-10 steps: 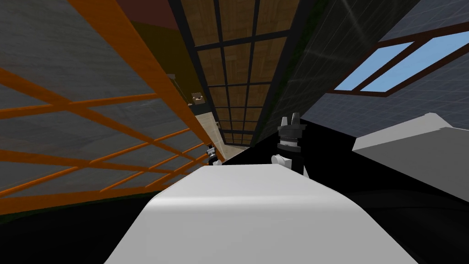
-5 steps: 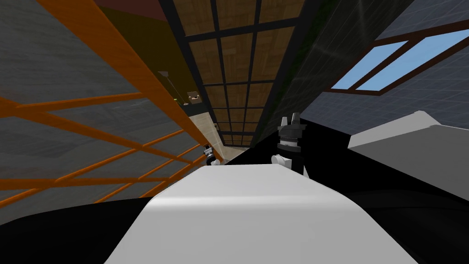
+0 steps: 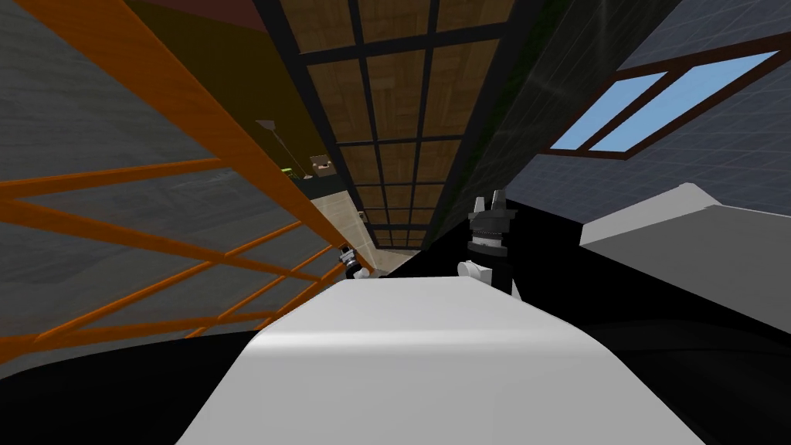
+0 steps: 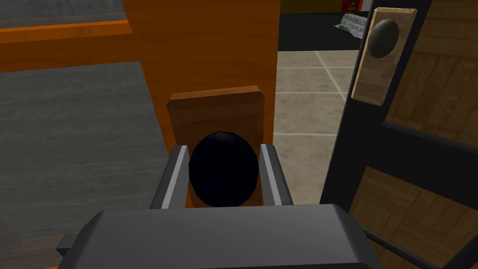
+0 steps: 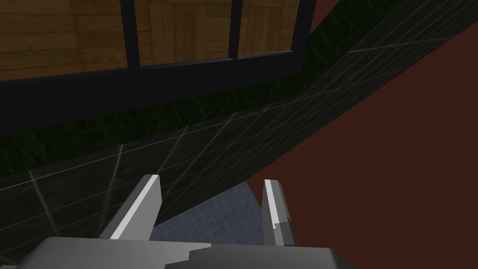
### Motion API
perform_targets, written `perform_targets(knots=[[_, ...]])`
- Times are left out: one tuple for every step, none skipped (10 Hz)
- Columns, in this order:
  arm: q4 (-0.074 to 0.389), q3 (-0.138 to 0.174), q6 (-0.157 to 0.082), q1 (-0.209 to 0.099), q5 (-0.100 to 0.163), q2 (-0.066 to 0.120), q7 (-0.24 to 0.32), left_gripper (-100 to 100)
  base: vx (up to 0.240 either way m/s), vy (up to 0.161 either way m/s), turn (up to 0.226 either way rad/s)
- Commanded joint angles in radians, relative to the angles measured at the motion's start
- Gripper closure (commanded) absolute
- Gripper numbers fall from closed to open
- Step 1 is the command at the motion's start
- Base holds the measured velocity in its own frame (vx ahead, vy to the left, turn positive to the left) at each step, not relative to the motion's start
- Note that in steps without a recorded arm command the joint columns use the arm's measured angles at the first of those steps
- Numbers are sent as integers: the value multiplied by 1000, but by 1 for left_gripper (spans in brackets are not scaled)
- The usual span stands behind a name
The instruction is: Push the door open
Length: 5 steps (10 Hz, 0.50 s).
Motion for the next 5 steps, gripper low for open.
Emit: perform_targets(knots=[[-17,41,-6,9,12,9,-11,100,97,22,-75],[-15,59,-8,7,16,9,-14,100,103,35,-66],[-13,78,-11,5,20,9,-17,100,78,51,-86],[-13,78,-11,5,20,9,-17,100,60,52,-25],[-12,97,-14,4,24,8,-20,100,62,46,-46]])
